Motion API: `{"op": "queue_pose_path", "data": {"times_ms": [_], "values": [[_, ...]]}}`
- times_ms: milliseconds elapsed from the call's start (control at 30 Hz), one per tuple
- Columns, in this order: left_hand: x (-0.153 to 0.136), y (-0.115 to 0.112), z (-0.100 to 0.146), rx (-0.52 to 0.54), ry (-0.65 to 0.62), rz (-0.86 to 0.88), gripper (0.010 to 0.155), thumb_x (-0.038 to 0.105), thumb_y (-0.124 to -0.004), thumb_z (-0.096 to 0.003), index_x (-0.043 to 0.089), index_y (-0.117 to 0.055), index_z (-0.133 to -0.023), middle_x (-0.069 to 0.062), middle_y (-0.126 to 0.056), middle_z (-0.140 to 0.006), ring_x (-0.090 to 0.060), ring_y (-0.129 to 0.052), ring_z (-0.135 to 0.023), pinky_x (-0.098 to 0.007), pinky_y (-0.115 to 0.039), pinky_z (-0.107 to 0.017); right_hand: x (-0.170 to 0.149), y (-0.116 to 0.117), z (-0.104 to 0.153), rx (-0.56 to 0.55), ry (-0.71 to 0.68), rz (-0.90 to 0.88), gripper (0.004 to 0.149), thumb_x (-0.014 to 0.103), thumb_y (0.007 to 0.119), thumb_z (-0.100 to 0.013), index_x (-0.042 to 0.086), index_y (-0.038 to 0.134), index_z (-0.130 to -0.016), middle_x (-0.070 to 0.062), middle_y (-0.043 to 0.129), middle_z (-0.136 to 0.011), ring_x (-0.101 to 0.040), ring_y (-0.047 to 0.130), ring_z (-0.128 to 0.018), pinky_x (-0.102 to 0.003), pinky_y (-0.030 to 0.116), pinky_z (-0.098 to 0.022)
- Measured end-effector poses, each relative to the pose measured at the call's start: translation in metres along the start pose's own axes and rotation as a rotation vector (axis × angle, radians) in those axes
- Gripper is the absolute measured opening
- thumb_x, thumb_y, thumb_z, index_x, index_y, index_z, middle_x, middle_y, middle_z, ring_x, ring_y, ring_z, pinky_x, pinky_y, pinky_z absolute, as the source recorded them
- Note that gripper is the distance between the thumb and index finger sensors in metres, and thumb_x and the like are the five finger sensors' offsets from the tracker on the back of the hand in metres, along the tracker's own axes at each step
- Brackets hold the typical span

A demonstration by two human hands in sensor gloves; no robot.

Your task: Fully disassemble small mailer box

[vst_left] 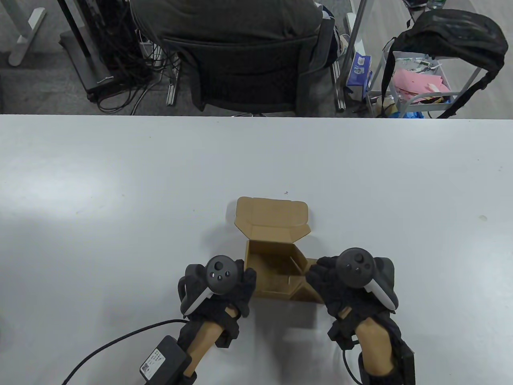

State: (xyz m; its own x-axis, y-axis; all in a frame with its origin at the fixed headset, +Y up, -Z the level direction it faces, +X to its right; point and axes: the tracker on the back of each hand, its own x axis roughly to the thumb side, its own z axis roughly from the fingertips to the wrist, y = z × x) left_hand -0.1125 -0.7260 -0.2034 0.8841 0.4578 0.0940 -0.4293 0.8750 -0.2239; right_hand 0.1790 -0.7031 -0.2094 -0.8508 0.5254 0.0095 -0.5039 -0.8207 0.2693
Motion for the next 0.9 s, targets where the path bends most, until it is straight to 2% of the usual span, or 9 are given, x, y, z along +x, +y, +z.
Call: {"op": "queue_pose_path", "data": {"times_ms": [133,267,533,600,667,700,900], "values": [[0.000,0.000,0.000,-0.001,0.002,0.001,0.076,0.062,-0.054,-0.0459,0.005,-0.077,-0.092,-0.021,-0.084,-0.093,-0.047,-0.080,-0.087,-0.066,-0.066,-0.060,-0.013,0.001,-0.003,0.046,0.094,-0.028,0.064,0.055,0.066,-0.037,0.016,0.079,-0.086,-0.005,0.068,-0.104,-0.033,0.058,-0.102,-0.070,0.038,-0.072],[-0.001,0.000,0.000,-0.001,0.002,0.002,0.077,0.062,-0.054,-0.0459,0.005,-0.077,-0.092,-0.021,-0.084,-0.093,-0.047,-0.080,-0.087,-0.066,-0.066,-0.060,-0.018,0.003,-0.004,0.069,0.111,-0.034,0.064,0.056,0.065,-0.037,0.018,0.077,-0.088,-0.002,0.065,-0.106,-0.030,0.054,-0.105,-0.072,0.033,-0.073],[-0.001,0.000,0.000,-0.002,0.003,0.002,0.077,0.062,-0.054,-0.0459,0.005,-0.077,-0.092,-0.021,-0.083,-0.094,-0.047,-0.079,-0.087,-0.066,-0.065,-0.060,-0.027,0.013,-0.008,0.124,0.177,-0.031,0.064,0.055,0.065,-0.037,0.023,0.069,-0.093,0.006,0.053,-0.109,-0.021,0.039,-0.108,-0.071,0.021,-0.074],[-0.001,0.000,0.000,-0.002,0.003,0.001,0.077,0.062,-0.054,-0.0459,0.005,-0.077,-0.092,-0.021,-0.083,-0.094,-0.047,-0.079,-0.087,-0.065,-0.066,-0.060,-0.030,0.019,-0.010,0.162,0.198,-0.011,0.065,0.055,0.065,-0.037,0.023,0.067,-0.094,0.004,0.051,-0.110,-0.022,0.035,-0.109,-0.070,0.017,-0.074],[-0.001,0.000,0.000,-0.003,0.003,0.003,0.077,0.062,-0.054,-0.0459,0.005,-0.077,-0.092,-0.021,-0.083,-0.094,-0.047,-0.079,-0.087,-0.066,-0.065,-0.060,-0.035,0.027,-0.013,0.230,0.224,-0.014,0.064,0.054,0.065,-0.037,0.025,0.061,-0.094,0.006,0.040,-0.109,-0.023,0.028,-0.106,-0.067,0.019,-0.074],[-0.001,0.000,0.000,-0.003,0.004,0.003,0.077,0.062,-0.054,-0.0459,0.005,-0.077,-0.092,-0.022,-0.083,-0.094,-0.047,-0.079,-0.087,-0.065,-0.065,-0.060,-0.035,0.028,-0.014,0.245,0.220,-0.033,0.065,0.054,0.064,-0.037,0.026,0.056,-0.095,0.007,0.034,-0.109,-0.022,0.022,-0.106,-0.066,0.014,-0.074],[-0.001,0.000,0.000,-0.003,0.008,0.001,0.077,0.062,-0.054,-0.0459,0.005,-0.077,-0.092,-0.021,-0.083,-0.094,-0.047,-0.079,-0.087,-0.065,-0.065,-0.060,-0.035,0.029,-0.013,0.242,0.221,-0.036,0.064,0.054,0.064,-0.038,0.026,0.055,-0.095,0.007,0.033,-0.108,-0.021,0.019,-0.106,-0.065,0.012,-0.073]]}}
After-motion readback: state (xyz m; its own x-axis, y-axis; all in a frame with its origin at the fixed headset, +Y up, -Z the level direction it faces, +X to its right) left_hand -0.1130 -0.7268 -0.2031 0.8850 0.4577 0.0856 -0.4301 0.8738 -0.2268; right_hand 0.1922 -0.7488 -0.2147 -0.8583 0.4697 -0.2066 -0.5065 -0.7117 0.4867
